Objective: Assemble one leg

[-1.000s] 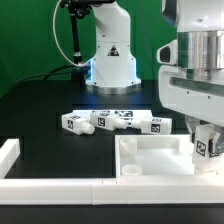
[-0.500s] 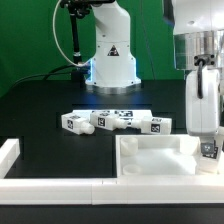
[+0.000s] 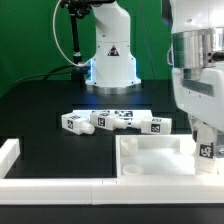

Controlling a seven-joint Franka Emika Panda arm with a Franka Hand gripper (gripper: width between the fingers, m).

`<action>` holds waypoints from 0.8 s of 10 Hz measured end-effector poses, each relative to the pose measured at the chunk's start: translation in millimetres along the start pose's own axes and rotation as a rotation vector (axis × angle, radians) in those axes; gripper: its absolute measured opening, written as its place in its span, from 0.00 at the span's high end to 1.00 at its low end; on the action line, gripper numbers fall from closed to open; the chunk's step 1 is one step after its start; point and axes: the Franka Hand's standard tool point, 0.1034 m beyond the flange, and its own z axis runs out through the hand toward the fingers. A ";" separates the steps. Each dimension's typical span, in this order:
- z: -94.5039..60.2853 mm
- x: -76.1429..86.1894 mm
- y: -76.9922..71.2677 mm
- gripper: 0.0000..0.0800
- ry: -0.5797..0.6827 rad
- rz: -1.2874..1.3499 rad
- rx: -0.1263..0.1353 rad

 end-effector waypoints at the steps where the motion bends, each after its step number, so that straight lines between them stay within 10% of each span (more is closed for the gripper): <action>1: 0.3 0.6 0.4 0.20 0.002 -0.044 -0.002; 8: 3.4 8.3 0.7 0.22 0.028 -0.603 -0.025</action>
Offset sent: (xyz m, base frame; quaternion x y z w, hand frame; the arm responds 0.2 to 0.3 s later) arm 0.0000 0.0000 0.0000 0.0000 0.0000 -0.1938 0.9810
